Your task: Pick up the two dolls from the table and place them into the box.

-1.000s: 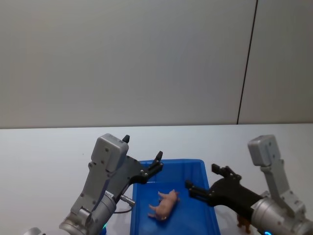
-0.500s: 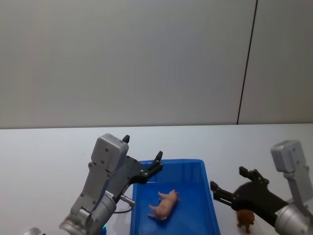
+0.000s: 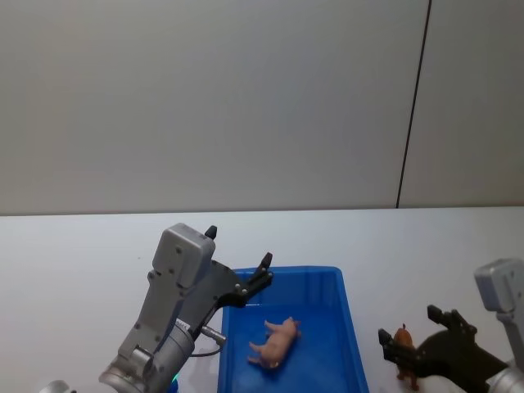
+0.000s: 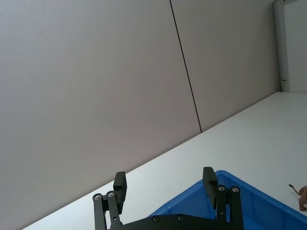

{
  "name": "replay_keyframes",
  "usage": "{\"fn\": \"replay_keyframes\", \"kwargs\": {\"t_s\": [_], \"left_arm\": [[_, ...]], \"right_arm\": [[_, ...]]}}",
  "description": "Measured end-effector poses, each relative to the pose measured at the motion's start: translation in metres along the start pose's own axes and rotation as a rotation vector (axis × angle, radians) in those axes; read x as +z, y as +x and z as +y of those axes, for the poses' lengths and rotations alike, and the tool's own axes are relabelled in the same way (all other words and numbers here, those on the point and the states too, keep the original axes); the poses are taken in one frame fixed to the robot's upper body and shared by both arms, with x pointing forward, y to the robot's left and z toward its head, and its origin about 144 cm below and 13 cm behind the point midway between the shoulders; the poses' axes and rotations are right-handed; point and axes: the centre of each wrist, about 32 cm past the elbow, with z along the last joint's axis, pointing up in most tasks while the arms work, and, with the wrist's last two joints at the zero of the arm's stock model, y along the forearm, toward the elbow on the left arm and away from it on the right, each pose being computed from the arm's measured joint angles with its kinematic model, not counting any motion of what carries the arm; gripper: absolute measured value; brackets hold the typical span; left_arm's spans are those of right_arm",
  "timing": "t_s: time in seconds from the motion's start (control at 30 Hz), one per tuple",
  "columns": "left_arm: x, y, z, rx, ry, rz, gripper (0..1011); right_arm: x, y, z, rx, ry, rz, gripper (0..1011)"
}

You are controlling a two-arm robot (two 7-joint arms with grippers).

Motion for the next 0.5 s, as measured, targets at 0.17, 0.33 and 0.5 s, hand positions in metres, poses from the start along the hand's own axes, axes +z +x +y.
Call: {"fn": "replay_keyframes", "kwargs": {"t_s": [0.17,0.33,0.5], "left_arm": [[0.0,0.0,0.0,0.0,0.0,0.0,1001],[0.0,0.0,0.0,0.0,0.0,0.0,1001],[0.0,0.0,0.0,0.0,0.0,0.0,1001]], "right_arm": [[-0.008,0.003,-0.002,-0.003,-0.027,0.005,1001],[-0.014,0.005,-0.002,0.001,-0.045,0.008,1001],[-0.021,0.006,-0.002,0.005,-0.063,0.007,949]]}}
